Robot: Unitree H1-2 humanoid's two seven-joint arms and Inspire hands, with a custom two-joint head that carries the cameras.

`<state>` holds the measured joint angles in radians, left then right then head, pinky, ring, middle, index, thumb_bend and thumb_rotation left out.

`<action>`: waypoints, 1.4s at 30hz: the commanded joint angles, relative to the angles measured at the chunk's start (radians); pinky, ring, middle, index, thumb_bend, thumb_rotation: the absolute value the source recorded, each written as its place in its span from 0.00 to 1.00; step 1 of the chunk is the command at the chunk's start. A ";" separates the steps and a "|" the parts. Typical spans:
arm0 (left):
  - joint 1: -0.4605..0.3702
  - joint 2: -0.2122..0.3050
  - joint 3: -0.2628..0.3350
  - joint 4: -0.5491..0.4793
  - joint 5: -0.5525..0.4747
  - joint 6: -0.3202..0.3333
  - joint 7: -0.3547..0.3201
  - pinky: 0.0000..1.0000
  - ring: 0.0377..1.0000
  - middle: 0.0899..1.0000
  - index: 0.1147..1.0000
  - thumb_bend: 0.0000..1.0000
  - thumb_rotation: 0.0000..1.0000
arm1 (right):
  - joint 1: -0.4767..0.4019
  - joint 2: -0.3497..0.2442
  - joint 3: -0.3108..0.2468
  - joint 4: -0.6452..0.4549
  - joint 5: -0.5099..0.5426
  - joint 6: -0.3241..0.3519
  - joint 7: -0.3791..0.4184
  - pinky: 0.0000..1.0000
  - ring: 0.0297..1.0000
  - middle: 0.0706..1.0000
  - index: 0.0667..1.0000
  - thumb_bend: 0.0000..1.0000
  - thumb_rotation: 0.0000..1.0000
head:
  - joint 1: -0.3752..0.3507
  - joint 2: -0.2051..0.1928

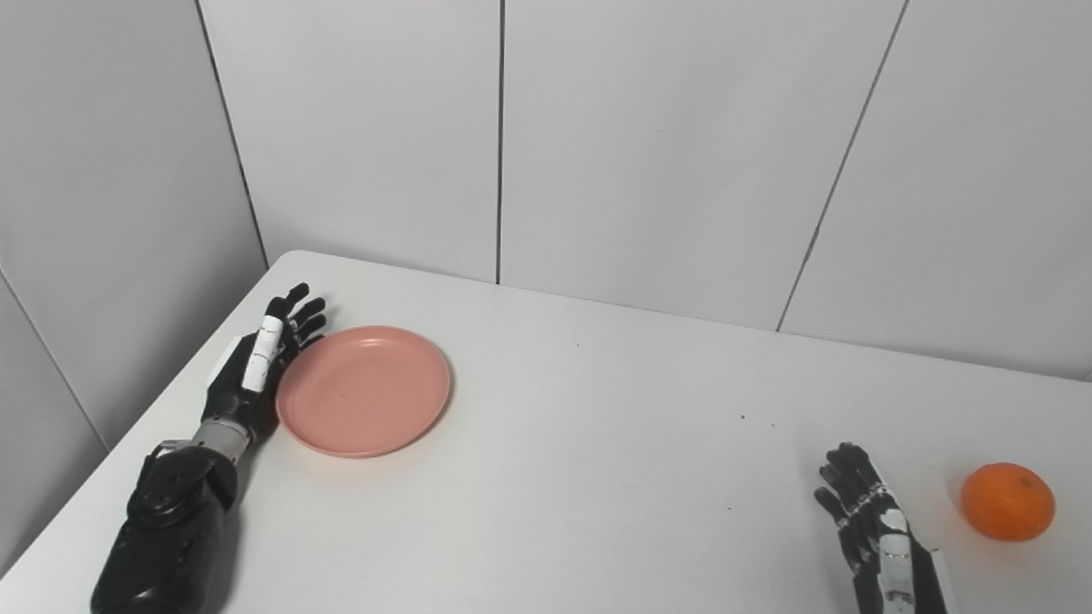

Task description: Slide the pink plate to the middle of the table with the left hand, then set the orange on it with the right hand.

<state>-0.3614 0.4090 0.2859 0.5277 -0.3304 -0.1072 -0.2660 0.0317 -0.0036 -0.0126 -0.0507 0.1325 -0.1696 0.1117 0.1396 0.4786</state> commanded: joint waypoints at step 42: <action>0.047 -0.184 -0.014 -0.343 -0.101 0.323 0.099 0.82 0.88 0.85 0.90 0.94 0.88 | 0.090 0.043 0.043 0.031 -0.008 0.043 -0.021 0.90 0.90 0.88 0.86 0.81 0.96 | -0.025 0.027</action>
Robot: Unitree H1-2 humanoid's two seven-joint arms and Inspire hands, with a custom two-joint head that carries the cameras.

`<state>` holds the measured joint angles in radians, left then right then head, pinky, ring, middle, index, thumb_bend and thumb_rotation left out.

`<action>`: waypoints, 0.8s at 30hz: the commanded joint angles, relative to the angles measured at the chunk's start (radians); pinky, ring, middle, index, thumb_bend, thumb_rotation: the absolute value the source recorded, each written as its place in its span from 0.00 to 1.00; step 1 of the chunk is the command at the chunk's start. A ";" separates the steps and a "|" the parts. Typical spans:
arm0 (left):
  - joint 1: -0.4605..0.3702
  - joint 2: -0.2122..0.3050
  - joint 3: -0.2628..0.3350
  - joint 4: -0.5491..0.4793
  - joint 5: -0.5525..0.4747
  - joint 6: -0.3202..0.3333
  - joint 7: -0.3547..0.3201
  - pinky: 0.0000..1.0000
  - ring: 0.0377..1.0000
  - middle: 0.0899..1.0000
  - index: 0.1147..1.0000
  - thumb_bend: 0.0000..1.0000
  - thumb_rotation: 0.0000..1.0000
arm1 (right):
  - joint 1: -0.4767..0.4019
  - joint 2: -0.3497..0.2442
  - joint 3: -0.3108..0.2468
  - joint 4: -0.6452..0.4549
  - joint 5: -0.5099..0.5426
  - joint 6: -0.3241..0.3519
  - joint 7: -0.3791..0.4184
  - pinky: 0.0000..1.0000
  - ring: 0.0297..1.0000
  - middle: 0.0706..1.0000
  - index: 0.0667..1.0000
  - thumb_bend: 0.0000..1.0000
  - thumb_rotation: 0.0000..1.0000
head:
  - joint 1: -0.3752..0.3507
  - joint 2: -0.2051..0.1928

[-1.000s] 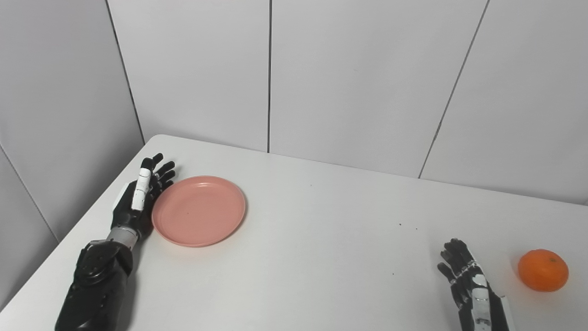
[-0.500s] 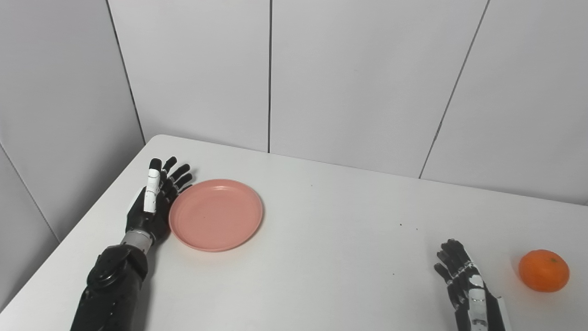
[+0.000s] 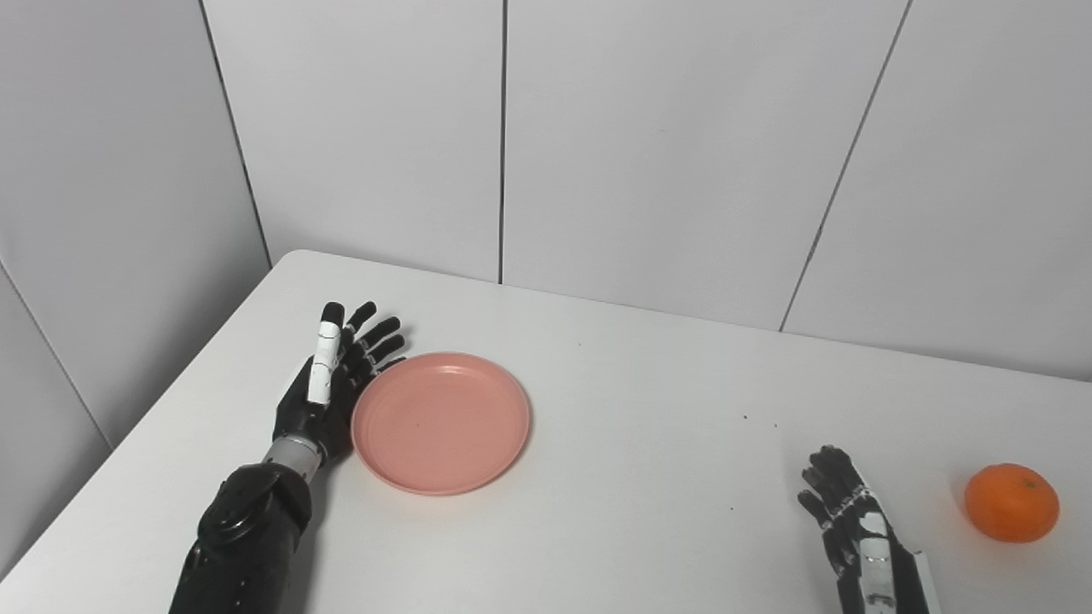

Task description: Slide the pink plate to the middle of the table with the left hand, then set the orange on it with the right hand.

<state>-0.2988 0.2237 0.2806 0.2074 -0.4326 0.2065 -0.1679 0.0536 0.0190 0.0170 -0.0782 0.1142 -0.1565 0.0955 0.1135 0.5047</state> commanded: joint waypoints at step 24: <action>0.003 -0.106 -0.074 -0.129 0.033 0.124 0.080 0.89 0.90 0.88 0.93 0.93 0.91 | 0.064 0.044 0.032 0.029 -0.030 0.065 -0.018 0.87 0.89 0.88 0.85 0.86 0.96 | -0.079 0.046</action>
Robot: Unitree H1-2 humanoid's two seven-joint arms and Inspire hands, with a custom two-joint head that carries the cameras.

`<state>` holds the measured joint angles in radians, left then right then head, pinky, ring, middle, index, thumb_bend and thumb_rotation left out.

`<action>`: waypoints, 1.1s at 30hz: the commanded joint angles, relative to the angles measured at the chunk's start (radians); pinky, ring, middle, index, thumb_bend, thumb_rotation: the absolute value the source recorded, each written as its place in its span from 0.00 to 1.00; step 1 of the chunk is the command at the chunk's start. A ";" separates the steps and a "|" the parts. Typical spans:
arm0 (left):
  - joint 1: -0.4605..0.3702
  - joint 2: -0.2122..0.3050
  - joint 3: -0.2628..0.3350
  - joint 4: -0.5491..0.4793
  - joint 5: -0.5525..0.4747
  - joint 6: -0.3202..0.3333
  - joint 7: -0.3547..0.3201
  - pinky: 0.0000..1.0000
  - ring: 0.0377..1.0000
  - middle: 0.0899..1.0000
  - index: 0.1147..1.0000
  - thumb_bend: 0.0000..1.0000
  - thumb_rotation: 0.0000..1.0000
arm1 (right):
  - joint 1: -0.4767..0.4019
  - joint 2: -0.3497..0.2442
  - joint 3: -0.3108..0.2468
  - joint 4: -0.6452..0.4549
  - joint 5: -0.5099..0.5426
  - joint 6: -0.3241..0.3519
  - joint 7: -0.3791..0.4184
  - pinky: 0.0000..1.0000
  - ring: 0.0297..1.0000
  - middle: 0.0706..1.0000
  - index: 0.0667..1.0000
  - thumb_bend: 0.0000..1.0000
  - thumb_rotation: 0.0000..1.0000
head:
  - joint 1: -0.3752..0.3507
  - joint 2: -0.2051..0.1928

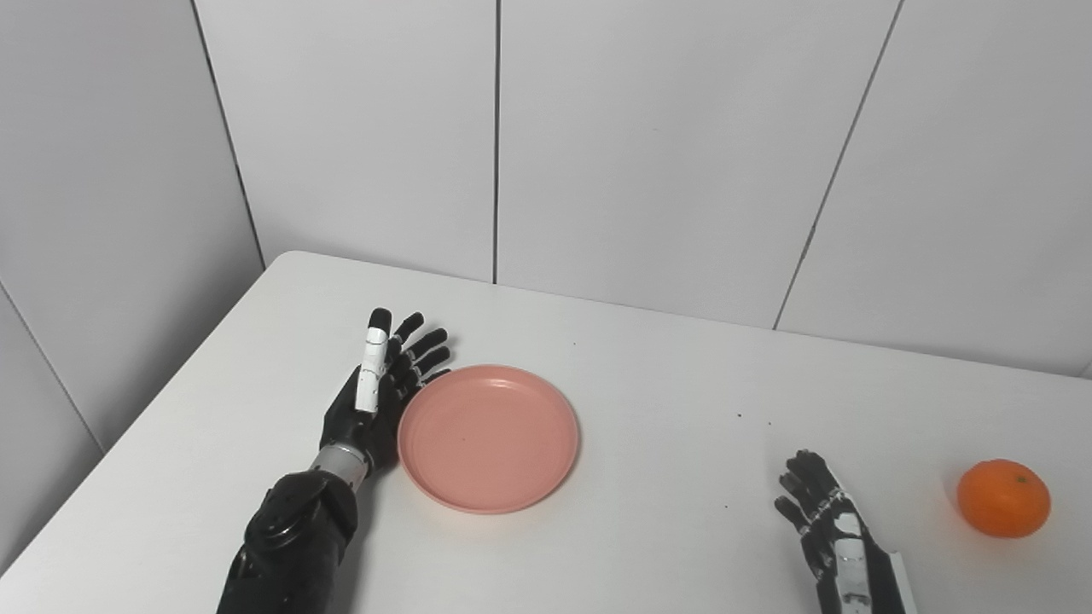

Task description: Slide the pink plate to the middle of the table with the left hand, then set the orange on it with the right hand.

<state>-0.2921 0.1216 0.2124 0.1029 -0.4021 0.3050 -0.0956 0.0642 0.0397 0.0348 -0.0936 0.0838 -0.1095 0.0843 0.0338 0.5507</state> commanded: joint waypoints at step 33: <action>0.026 -0.160 -0.047 -0.128 0.023 0.131 0.133 0.95 0.89 0.88 0.94 0.88 0.91 | 0.036 0.117 0.089 -0.007 -0.074 0.092 -0.079 0.87 0.90 0.88 0.86 0.85 0.93 | -0.202 0.081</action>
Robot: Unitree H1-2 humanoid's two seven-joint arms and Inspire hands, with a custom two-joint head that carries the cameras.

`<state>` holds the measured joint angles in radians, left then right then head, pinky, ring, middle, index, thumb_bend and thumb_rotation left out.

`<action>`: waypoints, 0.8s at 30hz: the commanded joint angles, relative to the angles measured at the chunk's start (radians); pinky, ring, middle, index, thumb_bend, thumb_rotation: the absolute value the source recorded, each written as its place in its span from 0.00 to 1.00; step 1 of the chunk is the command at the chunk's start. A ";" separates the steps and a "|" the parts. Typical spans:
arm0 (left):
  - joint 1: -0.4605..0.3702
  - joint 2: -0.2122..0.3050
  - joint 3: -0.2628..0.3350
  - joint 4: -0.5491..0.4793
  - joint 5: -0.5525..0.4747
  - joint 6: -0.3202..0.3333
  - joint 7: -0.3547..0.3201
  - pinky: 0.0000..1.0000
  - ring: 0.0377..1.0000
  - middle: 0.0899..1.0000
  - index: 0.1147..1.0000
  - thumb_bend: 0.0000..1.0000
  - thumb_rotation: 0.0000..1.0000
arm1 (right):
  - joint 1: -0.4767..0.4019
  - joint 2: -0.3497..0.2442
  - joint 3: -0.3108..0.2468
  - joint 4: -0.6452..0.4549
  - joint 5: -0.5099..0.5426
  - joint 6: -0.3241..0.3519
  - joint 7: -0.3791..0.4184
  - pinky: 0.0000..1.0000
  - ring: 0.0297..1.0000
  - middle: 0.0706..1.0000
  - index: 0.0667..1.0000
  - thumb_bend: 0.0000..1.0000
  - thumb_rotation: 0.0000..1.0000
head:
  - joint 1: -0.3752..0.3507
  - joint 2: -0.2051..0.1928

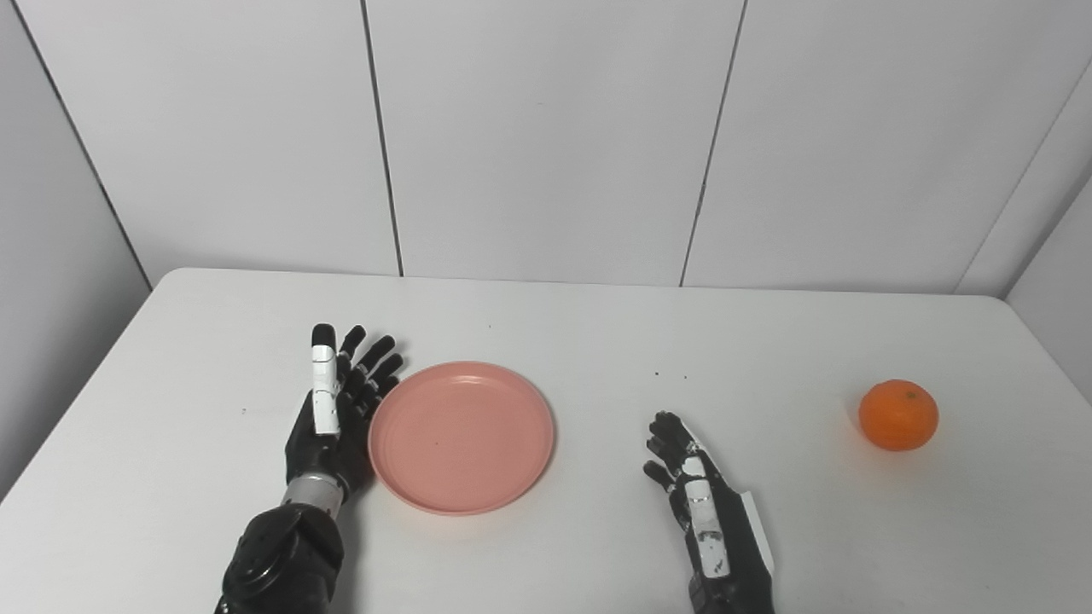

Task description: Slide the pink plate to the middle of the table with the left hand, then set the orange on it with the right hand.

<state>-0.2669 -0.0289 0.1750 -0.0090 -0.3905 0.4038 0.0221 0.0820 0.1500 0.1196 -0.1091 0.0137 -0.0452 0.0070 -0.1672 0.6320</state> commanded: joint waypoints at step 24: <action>0.001 -0.054 -0.004 -0.021 -0.018 0.053 0.010 0.93 0.89 0.87 0.93 0.89 0.89 | -0.010 0.049 0.042 0.061 -0.048 -0.004 -0.044 0.87 0.90 0.89 0.86 0.87 0.94 | -0.188 -0.002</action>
<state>-0.2568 -0.0845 0.1742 -0.0352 -0.3964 0.4266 0.0410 0.0611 0.1758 0.1572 -0.0786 -0.0274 -0.0471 -0.0273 -0.3557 0.6305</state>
